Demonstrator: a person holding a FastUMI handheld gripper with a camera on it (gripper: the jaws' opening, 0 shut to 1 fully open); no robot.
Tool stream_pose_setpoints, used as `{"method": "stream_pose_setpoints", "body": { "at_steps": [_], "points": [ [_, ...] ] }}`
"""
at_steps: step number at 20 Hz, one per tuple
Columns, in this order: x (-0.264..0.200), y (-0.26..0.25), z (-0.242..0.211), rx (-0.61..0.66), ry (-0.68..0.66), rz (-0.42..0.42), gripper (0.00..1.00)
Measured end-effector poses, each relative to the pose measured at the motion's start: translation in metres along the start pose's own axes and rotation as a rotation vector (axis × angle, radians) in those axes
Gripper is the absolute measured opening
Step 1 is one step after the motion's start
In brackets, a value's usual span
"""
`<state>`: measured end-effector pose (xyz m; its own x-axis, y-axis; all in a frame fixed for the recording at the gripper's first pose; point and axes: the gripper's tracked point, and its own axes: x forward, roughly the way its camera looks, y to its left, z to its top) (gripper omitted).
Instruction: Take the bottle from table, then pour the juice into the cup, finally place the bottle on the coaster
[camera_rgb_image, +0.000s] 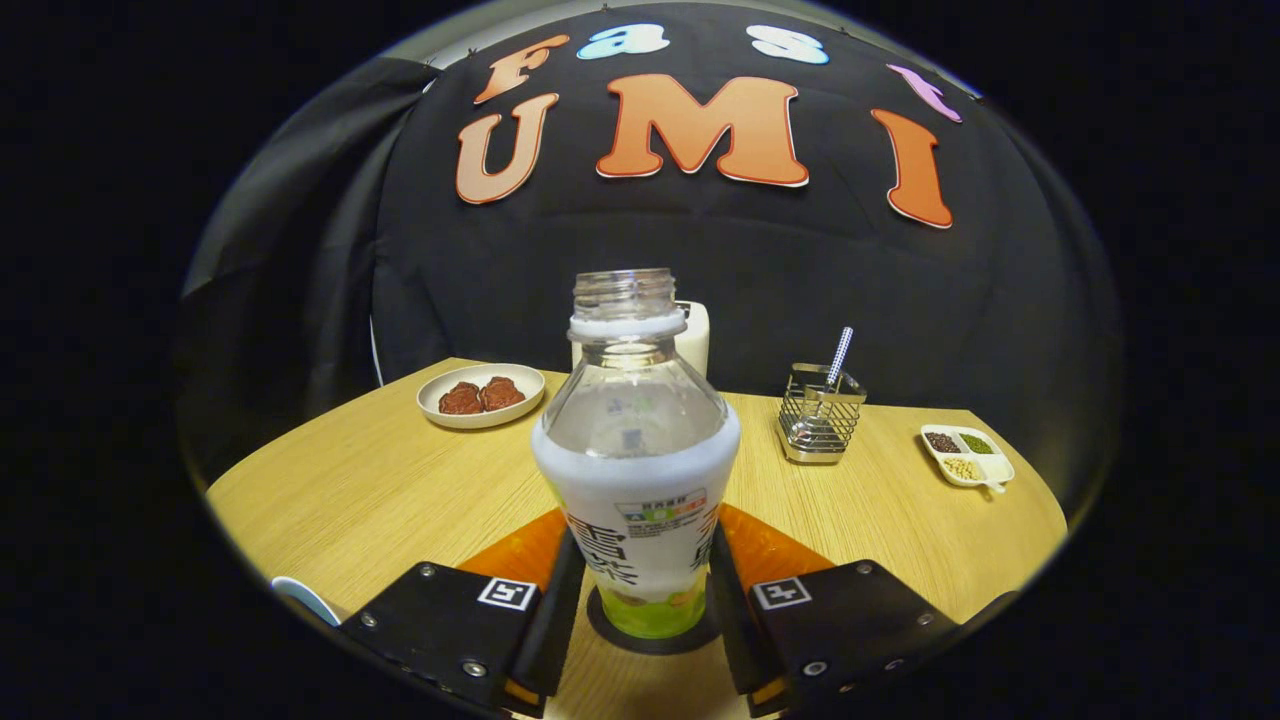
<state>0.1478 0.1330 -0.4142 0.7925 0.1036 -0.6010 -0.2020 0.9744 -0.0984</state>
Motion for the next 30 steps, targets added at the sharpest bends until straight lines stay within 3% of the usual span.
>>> {"method": "stream_pose_setpoints", "body": {
  "at_steps": [2, 5, 7, 12, 17, 22, 30],
  "points": [
    [-0.003, -0.001, -0.008, 0.012, 0.032, 0.009, 0.67],
    [-0.024, -0.012, 0.008, 0.048, 0.02, -0.017, 0.92],
    [-0.045, -0.016, 0.033, 0.09, -0.042, -0.006, 0.98],
    [-0.118, -0.03, 0.083, 0.121, -0.159, 0.038, 0.97],
    [-0.196, -0.055, 0.126, 0.104, -0.26, 0.023, 0.97],
    [-0.271, -0.071, 0.161, -0.008, -0.377, -0.025, 0.97],
    [-0.357, -0.076, 0.195, -0.032, -0.508, -0.071, 0.97]
  ]
}}
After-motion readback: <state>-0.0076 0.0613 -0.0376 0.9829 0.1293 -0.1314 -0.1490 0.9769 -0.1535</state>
